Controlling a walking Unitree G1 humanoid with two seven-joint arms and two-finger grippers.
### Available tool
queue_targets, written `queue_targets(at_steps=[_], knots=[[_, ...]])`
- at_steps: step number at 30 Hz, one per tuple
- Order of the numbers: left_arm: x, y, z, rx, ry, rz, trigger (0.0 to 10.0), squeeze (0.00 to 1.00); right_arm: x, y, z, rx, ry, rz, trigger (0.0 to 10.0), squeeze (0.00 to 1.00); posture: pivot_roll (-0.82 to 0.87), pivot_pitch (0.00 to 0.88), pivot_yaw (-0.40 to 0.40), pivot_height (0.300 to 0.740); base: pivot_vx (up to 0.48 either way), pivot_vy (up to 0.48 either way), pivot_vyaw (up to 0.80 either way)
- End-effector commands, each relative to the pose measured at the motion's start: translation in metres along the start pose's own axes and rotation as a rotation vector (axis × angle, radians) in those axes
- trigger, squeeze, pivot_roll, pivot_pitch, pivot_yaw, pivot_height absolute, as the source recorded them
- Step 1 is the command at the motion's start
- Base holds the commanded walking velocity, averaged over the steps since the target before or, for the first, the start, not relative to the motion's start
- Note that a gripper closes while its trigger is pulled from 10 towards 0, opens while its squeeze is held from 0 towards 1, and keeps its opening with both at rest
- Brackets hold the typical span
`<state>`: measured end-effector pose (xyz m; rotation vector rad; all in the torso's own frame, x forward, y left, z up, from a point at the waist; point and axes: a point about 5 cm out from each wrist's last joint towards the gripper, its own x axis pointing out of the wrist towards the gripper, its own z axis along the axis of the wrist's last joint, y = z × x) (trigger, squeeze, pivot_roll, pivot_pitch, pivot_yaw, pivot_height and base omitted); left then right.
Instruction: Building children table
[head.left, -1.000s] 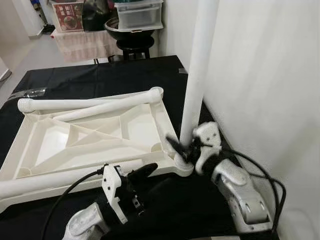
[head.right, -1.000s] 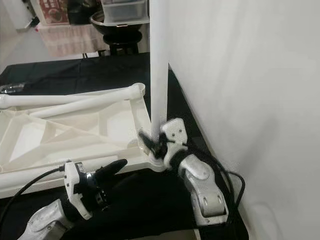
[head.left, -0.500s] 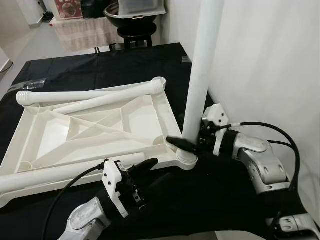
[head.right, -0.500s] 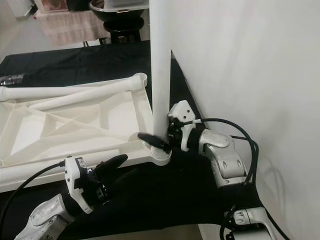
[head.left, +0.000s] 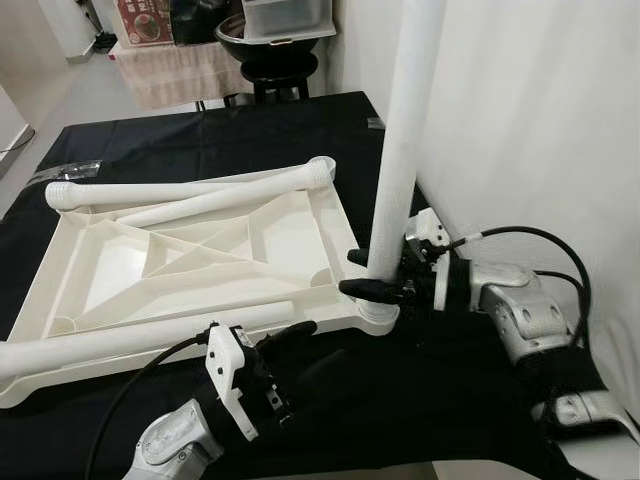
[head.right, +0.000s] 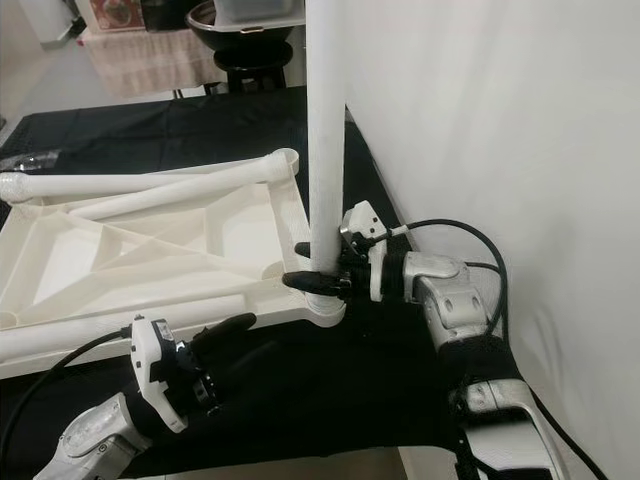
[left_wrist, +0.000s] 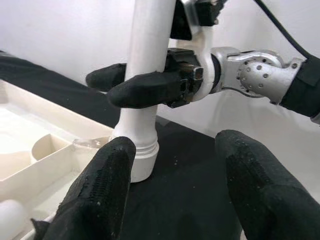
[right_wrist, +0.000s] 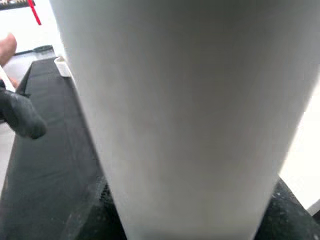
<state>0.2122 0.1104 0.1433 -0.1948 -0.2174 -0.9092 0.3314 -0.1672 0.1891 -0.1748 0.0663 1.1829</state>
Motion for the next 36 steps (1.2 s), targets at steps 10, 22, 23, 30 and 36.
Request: queue_targets(at_steps=[10, 22, 23, 30, 36], knots=[[-0.004, -0.001, 0.000, -0.009, 0.018, -0.001, 10.0, 0.00, 0.012, 0.031, -0.053, 0.269, 0.041, -0.767, 0.0, 0.00, -0.10, 0.165, 0.011, 0.740, 0.000, 0.000, 0.00], [-0.001, 0.004, 0.000, -0.001, 0.017, -0.007, 10.0, 0.00, 0.031, 0.053, -0.060, 0.253, 0.039, -0.641, 10.0, 0.00, -0.10, 0.162, 0.017, 0.740, 0.000, 0.000, 0.00], [-0.001, 0.004, 0.001, 0.003, 0.014, -0.001, 10.0, 0.00, 0.031, 0.053, -0.058, 0.268, 0.022, -0.611, 10.0, 1.00, -0.10, 0.159, 0.014, 0.740, 0.000, 0.000, 0.00], [0.000, 0.006, 0.000, 0.002, 0.014, 0.002, 10.0, 0.00, 0.032, 0.047, -0.028, 0.213, -0.084, -0.468, 10.0, 0.88, -0.10, 0.155, 0.015, 0.740, 0.000, 0.000, 0.00], [0.001, 0.006, -0.001, -0.001, 0.015, 0.000, 10.0, 0.00, 0.018, 0.026, -0.009, 0.070, -0.078, -0.173, 10.0, 0.00, -0.09, 0.146, 0.011, 0.740, 0.000, 0.000, 0.00]])
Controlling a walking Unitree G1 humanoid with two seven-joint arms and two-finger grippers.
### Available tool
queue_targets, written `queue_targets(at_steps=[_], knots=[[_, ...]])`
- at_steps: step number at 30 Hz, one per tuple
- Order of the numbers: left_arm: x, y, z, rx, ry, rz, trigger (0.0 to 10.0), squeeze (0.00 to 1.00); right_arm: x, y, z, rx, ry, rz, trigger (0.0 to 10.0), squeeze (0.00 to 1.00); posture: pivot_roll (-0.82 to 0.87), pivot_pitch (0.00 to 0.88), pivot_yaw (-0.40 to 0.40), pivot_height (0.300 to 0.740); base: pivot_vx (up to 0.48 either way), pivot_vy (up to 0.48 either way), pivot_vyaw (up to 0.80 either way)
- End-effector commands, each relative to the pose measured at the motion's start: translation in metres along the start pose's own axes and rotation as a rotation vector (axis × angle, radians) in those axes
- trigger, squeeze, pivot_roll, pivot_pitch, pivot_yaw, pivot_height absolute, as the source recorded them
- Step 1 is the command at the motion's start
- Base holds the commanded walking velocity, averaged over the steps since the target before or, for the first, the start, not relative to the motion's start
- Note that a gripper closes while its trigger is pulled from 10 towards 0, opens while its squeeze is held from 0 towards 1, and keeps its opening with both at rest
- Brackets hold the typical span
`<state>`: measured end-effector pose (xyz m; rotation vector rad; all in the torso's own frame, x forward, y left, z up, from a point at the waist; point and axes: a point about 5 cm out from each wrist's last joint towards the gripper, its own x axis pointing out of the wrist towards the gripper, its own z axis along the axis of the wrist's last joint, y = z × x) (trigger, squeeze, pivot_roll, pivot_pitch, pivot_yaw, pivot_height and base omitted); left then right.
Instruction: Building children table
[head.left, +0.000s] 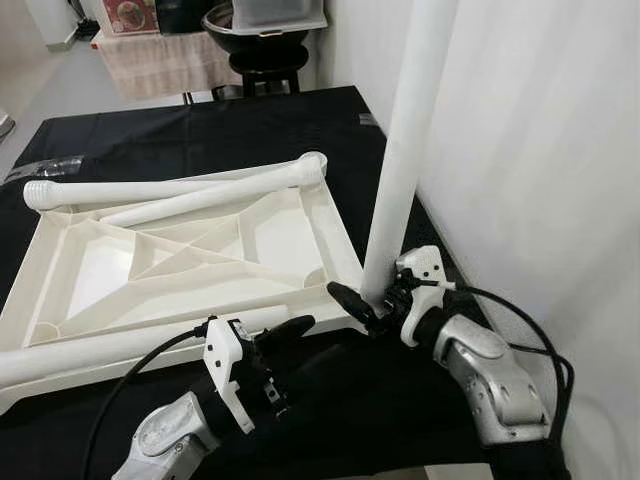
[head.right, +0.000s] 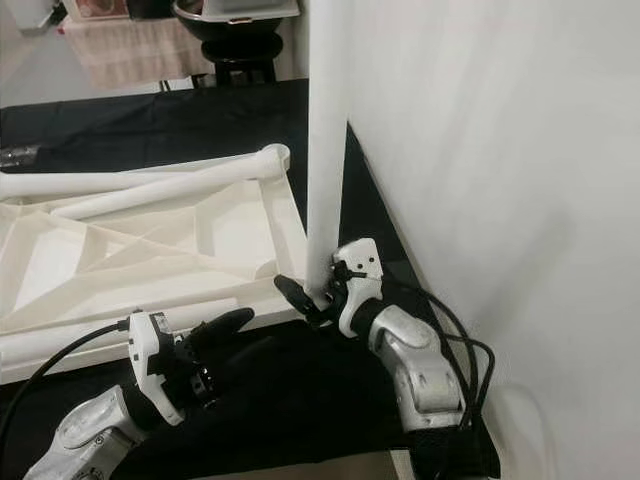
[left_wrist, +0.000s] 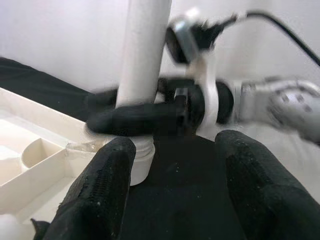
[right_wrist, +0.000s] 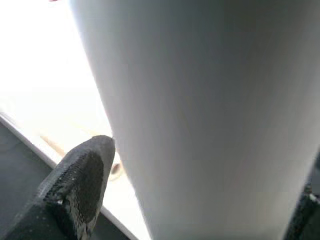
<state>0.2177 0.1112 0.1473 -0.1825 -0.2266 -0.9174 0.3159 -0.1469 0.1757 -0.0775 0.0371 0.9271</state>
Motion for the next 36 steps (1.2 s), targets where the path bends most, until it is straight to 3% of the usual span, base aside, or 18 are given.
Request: queue_targets(at_steps=[1, 4, 8, 9, 11, 12, 19, 22, 25, 26, 28, 29, 31, 32, 33, 36], knots=[[-0.003, 0.001, -0.005, -0.015, 0.018, 0.010, 10.0, 0.00, 0.002, 0.004, 0.000, -0.003, -0.017, 0.084, 10.0, 0.00, -0.09, 0.146, 0.011, 0.740, 0.000, 0.000, 0.00], [-0.003, 0.001, -0.005, -0.014, 0.018, 0.011, 10.0, 0.00, -0.002, -0.016, 0.013, -0.054, 0.008, 0.185, 10.0, 0.00, -0.08, 0.143, 0.010, 0.740, 0.000, 0.000, 0.00], [-0.003, 0.001, -0.005, -0.014, 0.018, 0.012, 10.0, 0.00, -0.002, -0.019, 0.016, -0.053, 0.005, 0.202, 10.0, 0.00, -0.08, 0.143, 0.011, 0.740, 0.000, 0.000, 0.00], [-0.002, 0.000, -0.005, -0.014, 0.018, 0.012, 10.0, 0.00, -0.002, -0.022, 0.019, -0.045, 0.014, 0.236, 1.1, 0.00, -0.08, 0.143, 0.011, 0.740, 0.000, 0.000, 0.00], [-0.002, 0.000, -0.005, -0.014, 0.018, 0.012, 10.0, 0.00, -0.002, -0.022, 0.019, -0.045, 0.014, 0.236, 1.1, 0.00, -0.08, 0.143, 0.011, 0.740, 0.000, 0.000, 0.00], [-0.002, 0.000, -0.005, -0.015, 0.018, 0.011, 10.0, 0.00, -0.002, -0.022, 0.019, -0.041, 0.020, 0.262, 0.0, 0.00, -0.08, 0.144, 0.011, 0.740, 0.000, 0.000, 0.00], [-0.002, -0.002, -0.004, -0.016, 0.018, 0.009, 10.0, 0.00, -0.007, -0.023, 0.011, -0.055, 0.070, 0.271, 0.0, 0.00, -0.07, 0.150, 0.005, 0.740, 0.000, 0.000, 0.00], [-0.003, -0.001, -0.003, -0.014, 0.017, 0.011, 10.0, 0.00, -0.023, -0.022, -0.004, -0.100, 0.143, 0.207, 0.0, 0.00, -0.07, 0.157, 0.009, 0.740, 0.000, 0.000, 0.00], [-0.003, -0.001, -0.003, -0.014, 0.016, 0.012, 10.0, 0.00, -0.027, -0.021, -0.006, -0.097, 0.150, 0.189, 0.0, 0.00, -0.07, 0.157, 0.009, 0.740, 0.000, 0.000, 0.00], [-0.005, -0.001, -0.002, -0.013, 0.018, 0.012, 10.0, 0.00, -0.024, -0.012, -0.020, -0.073, 0.155, -0.004, 0.0, 0.00, -0.07, 0.162, 0.007, 0.740, 0.000, 0.000, 0.00], [-0.005, -0.001, -0.002, -0.013, 0.018, 0.012, 10.0, 0.00, -0.024, -0.012, -0.020, -0.073, 0.155, -0.004, 0.0, 0.00, -0.07, 0.162, 0.007, 0.740, 0.000, 0.000, 0.00], [-0.006, 0.000, -0.002, -0.012, 0.022, 0.011, 10.0, 0.00, -0.023, -0.007, -0.030, -0.045, 0.153, -0.290, 0.0, 0.00, -0.07, 0.163, 0.012, 0.740, 0.000, 0.000, 0.00], [-0.006, 0.000, -0.002, -0.012, 0.022, 0.011, 10.0, 0.00, -0.023, -0.007, -0.030, -0.045, 0.153, -0.290, 0.0, 0.00, -0.07, 0.163, 0.012, 0.740, 0.000, 0.000, 0.00], [-0.007, 0.000, -0.002, -0.011, 0.026, 0.008, 10.0, 0.00, -0.027, 0.011, -0.043, 0.071, 0.165, -0.458, 0.0, 0.00, -0.07, 0.168, 0.016, 0.740, 0.000, 0.000, 0.00], [-0.008, 0.001, -0.002, -0.011, 0.034, 0.003, 10.0, 0.00, -0.027, 0.031, -0.049, 0.075, 0.191, -0.516, 0.0, 0.00, -0.09, 0.160, 0.044, 0.740, 0.000, 0.000, 0.00], [-0.008, 0.001, -0.003, -0.015, 0.040, -0.004, 10.0, 0.00, -0.026, 0.037, -0.048, 0.068, 0.186, -0.527, 0.0, 0.00, -0.08, 0.157, 0.036, 0.740, 0.000, 0.000, 0.00]])
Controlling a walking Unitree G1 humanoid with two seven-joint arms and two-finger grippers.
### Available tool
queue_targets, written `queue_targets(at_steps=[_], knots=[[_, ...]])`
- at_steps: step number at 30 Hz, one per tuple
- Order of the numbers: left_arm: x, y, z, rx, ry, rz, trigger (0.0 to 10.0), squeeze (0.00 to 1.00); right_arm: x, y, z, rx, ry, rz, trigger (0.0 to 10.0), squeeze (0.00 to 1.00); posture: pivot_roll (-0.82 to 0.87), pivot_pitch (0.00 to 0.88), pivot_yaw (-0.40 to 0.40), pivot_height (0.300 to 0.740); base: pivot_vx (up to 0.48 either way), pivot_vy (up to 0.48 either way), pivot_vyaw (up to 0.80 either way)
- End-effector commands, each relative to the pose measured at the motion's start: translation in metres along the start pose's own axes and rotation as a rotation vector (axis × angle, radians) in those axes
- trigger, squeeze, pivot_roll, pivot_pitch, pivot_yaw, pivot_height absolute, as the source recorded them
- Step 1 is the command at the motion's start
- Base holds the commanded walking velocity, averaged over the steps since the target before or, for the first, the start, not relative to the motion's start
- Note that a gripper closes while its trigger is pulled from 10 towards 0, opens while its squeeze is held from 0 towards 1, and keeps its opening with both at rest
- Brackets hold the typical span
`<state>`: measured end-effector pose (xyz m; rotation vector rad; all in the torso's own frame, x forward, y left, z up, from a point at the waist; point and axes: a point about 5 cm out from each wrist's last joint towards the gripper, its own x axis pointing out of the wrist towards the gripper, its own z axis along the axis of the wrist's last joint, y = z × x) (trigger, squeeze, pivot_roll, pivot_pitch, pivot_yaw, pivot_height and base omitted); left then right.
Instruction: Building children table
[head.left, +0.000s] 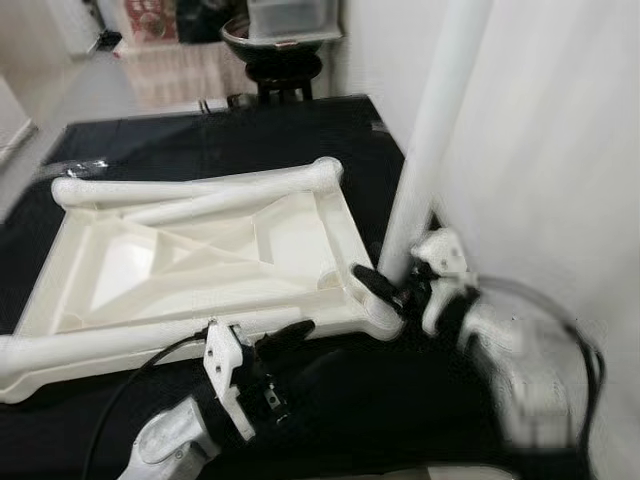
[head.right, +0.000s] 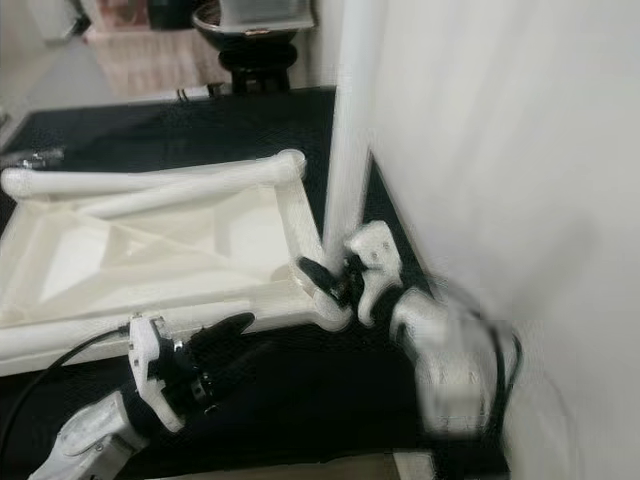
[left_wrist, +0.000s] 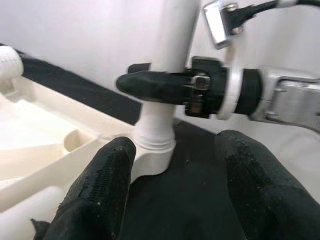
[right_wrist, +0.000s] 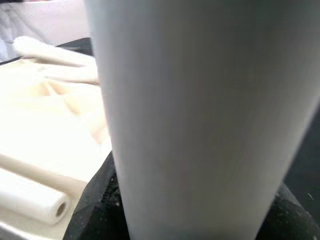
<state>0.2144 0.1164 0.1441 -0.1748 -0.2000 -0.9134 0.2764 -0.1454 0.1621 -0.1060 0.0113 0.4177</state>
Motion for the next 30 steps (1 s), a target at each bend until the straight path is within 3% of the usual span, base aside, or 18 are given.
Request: queue_targets(at_steps=[1, 3, 4, 9, 10, 18, 19, 20, 25, 26, 27, 28, 30], knots=[[-0.002, 0.000, -0.002, -0.013, 0.019, -0.016, 10.0, 0.00, -0.005, 0.006, -0.034, 0.029, 0.188, 0.008, 0.0, 0.00, -0.08, 0.156, 0.034, 0.740, 0.000, 0.000, 0.00], [-0.002, 0.000, -0.003, -0.007, 0.024, -0.018, 10.0, 0.00, -0.001, 0.008, -0.032, 0.016, 0.180, 0.026, 0.0, 0.00, -0.08, 0.151, 0.032, 0.740, 0.000, 0.000, 0.00], [-0.003, -0.001, -0.004, 0.009, 0.029, -0.008, 10.0, 0.00, 0.003, 0.009, -0.032, 0.006, 0.179, 0.031, 10.0, 0.00, -0.08, 0.142, 0.031, 0.740, 0.000, 0.000, 0.00], [-0.004, -0.001, -0.004, 0.021, 0.032, -0.001, 10.0, 0.00, 0.005, 0.011, -0.032, -0.002, 0.180, 0.036, 10.0, 0.00, -0.07, 0.136, 0.032, 0.740, 0.000, 0.000, 0.00], [-0.007, -0.002, -0.006, 0.072, 0.062, 0.044, 10.0, 0.00, 0.015, 0.002, -0.018, 0.002, 0.085, 0.117, 10.0, 1.00, -0.07, 0.122, 0.038, 0.740, 0.000, 0.000, 0.00], [-0.013, -0.004, -0.008, 0.119, 0.106, 0.100, 10.0, 0.00, 0.027, -0.020, 0.015, -0.009, -0.055, 0.305, 10.0, 0.98, -0.06, 0.117, 0.044, 0.740, 0.000, 0.000, 0.00], [-0.013, -0.003, -0.009, 0.129, 0.109, 0.107, 10.0, 0.00, 0.026, -0.023, 0.026, -0.095, -0.065, 0.387, 10.0, 0.00, -0.06, 0.116, 0.044, 0.740, 0.000, 0.000, 0.00], [-0.013, -0.003, -0.009, 0.129, 0.109, 0.107, 10.0, 0.00, 0.026, -0.023, 0.026, -0.095, -0.065, 0.387, 10.0, 0.00, -0.06, 0.116, 0.044, 0.740, 0.000, 0.000, 0.00], [-0.009, -0.002, -0.011, 0.122, 0.097, 0.113, 10.0, 0.00, 0.022, -0.036, 0.044, -0.234, -0.019, 0.612, 10.0, 0.00, -0.04, 0.118, 0.031, 0.740, 0.000, 0.000, 0.00], [-0.008, -0.002, -0.011, 0.111, 0.091, 0.112, 10.0, 0.00, 0.023, -0.041, 0.046, -0.245, -0.004, 0.661, 7.6, 0.00, -0.04, 0.117, 0.026, 0.740, 0.000, 0.000, 0.00], [-0.008, -0.002, -0.011, 0.111, 0.091, 0.112, 10.0, 0.00, 0.023, -0.041, 0.046, -0.245, -0.004, 0.661, 7.6, 0.00, -0.04, 0.117, 0.026, 0.740, 0.000, 0.000, 0.00], [-0.007, -0.002, -0.012, 0.099, 0.086, 0.112, 10.0, 0.00, 0.025, -0.047, 0.046, -0.256, 0.013, 0.688, 0.9, 0.00, -0.04, 0.119, 0.027, 0.740, 0.000, 0.000, 0.00], [-0.006, -0.002, -0.012, 0.094, 0.085, 0.112, 10.0, 0.00, 0.027, -0.051, 0.046, -0.259, 0.022, 0.705, 0.9, 0.00, -0.04, 0.119, 0.027, 0.740, 0.000, 0.000, 0.00]])
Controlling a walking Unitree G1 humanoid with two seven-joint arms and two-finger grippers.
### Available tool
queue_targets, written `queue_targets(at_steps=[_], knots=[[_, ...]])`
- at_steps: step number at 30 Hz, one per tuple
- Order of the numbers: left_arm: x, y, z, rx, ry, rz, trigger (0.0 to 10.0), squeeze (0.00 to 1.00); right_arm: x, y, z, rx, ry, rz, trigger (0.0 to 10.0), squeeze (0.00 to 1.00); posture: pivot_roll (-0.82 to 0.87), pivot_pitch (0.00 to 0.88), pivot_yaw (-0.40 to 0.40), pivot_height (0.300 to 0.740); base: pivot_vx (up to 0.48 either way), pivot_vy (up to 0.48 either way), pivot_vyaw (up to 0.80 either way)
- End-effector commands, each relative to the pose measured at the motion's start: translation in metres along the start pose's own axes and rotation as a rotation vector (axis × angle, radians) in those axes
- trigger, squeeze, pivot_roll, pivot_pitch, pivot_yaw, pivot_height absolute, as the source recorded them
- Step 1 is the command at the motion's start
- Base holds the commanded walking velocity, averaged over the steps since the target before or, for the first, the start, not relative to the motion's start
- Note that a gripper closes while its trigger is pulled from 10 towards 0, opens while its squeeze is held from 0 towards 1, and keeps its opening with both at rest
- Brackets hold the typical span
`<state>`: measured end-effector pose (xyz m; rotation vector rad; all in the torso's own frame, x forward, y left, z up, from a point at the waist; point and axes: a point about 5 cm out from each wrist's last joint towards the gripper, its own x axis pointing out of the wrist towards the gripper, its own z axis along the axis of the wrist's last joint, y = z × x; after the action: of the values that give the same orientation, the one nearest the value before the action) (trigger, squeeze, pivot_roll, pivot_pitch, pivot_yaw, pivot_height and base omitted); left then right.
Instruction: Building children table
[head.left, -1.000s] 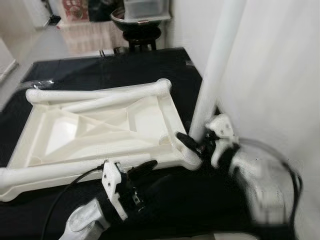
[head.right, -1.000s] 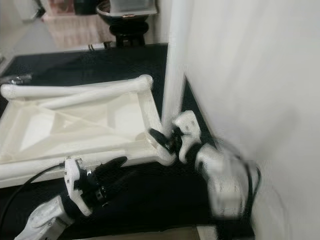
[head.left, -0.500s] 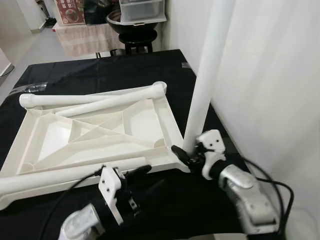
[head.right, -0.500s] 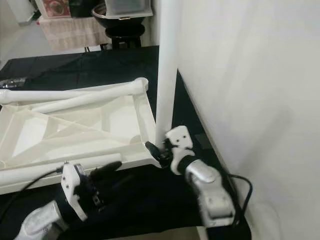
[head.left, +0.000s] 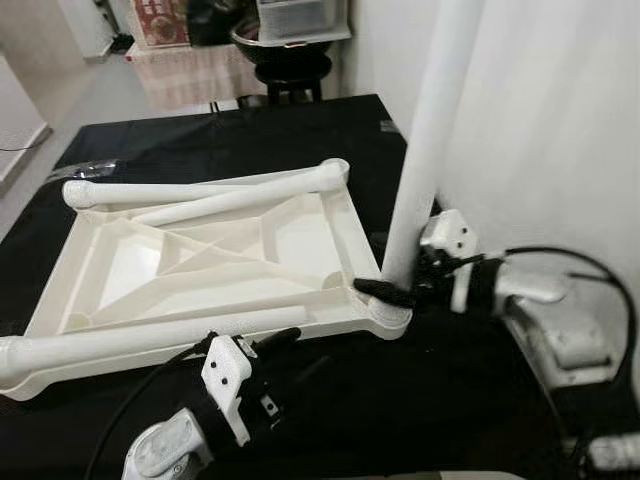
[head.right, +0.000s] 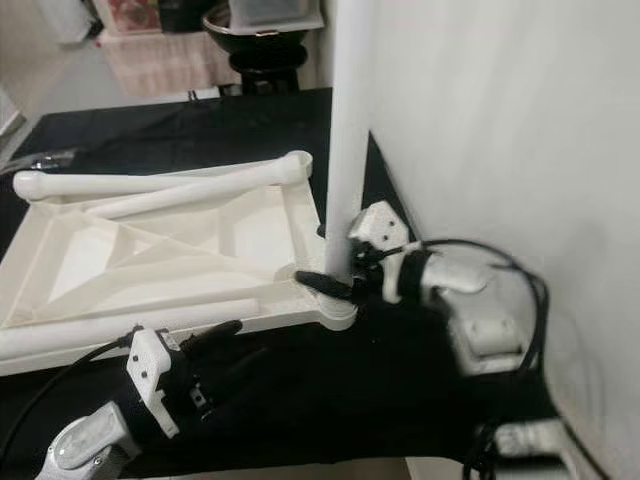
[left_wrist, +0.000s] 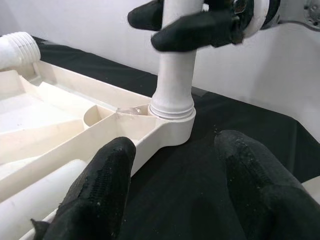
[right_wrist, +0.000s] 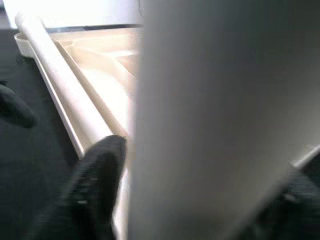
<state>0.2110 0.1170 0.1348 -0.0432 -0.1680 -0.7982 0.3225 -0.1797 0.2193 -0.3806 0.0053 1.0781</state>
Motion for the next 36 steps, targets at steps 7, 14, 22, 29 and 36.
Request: queue_targets(at_steps=[7, 14, 22, 29, 36], knots=[[0.000, 0.000, -0.003, -0.038, 0.000, -0.012, 10.0, 0.00, 0.002, -0.006, -0.012, 0.024, 0.017, 0.012, 0.0, 0.00, -0.06, 0.129, 0.033, 0.740, 0.000, 0.000, 0.00], [-0.003, 0.002, -0.001, -0.050, -0.003, -0.019, 10.0, 0.00, -0.004, 0.013, -0.040, 0.075, 0.105, -0.132, 0.0, 0.00, -0.07, 0.149, 0.054, 0.740, 0.000, 0.000, 0.00], [-0.007, 0.008, 0.001, -0.070, -0.010, -0.027, 10.0, 0.00, 0.043, 0.098, -0.077, 0.505, 0.141, -0.702, 0.0, 0.00, -0.09, 0.184, 0.073, 0.740, 0.000, 0.000, 0.00], [-0.006, 0.010, 0.000, -0.084, -0.007, -0.037, 10.0, 0.00, 0.039, 0.080, -0.077, 0.389, 0.179, -0.646, 0.0, 0.00, -0.10, 0.164, 0.071, 0.740, 0.000, 0.000, 0.00], [-0.003, 0.011, 0.000, -0.074, -0.021, -0.016, 10.0, 0.00, 0.051, 0.075, -0.054, 0.372, 0.075, -0.482, 10.0, 1.00, -0.09, 0.150, 0.065, 0.740, 0.000, 0.000, 0.00]])
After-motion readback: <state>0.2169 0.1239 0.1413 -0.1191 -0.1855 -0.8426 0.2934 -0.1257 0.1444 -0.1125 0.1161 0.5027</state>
